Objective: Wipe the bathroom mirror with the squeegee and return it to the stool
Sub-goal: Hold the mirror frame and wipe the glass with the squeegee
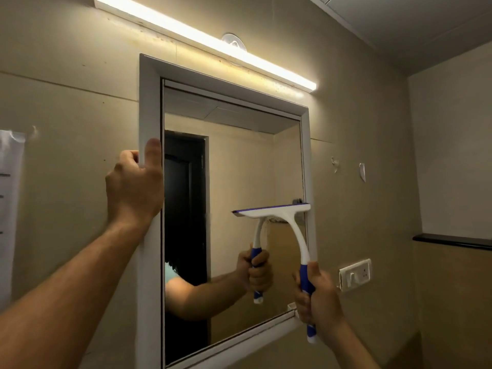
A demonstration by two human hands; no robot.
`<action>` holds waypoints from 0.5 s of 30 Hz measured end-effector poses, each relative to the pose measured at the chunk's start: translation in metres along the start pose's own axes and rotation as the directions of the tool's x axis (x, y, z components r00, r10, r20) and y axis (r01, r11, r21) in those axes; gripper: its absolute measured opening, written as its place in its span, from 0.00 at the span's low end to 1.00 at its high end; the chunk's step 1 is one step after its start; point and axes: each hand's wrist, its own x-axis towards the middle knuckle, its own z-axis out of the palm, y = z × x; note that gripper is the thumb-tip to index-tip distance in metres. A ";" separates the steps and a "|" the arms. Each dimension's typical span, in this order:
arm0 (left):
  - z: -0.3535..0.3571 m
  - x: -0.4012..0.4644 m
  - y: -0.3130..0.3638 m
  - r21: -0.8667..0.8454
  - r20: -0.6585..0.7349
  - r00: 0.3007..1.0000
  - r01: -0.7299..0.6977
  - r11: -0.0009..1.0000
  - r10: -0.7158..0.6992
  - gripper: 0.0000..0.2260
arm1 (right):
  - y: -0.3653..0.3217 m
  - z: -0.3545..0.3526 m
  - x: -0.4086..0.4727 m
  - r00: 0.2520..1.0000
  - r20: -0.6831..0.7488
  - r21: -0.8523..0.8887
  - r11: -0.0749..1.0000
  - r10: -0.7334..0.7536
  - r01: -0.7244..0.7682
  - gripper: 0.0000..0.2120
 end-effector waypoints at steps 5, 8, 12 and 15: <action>-0.014 0.001 -0.001 0.052 -0.051 0.998 -0.044 0.998 0.047 0.26 | -0.054 0.015 0.025 0.990 -0.014 -0.071 0.988 -0.139 0.138 0.24; 0.012 -0.014 0.007 -0.115 0.054 0.996 0.070 0.991 -0.064 0.26 | -0.076 0.022 0.038 0.993 0.017 -0.071 0.991 -0.116 0.117 0.25; 0.011 -0.020 0.006 -0.093 0.063 0.996 0.068 0.993 -0.062 0.27 | -0.040 0.017 0.023 0.999 -0.002 -0.054 0.997 -0.051 0.050 0.26; -0.014 0.002 -0.001 -0.009 -0.046 0.998 -0.037 0.999 0.037 0.27 | -0.002 0.005 0.003 1.000 -0.012 -0.032 0.999 -0.026 0.025 0.26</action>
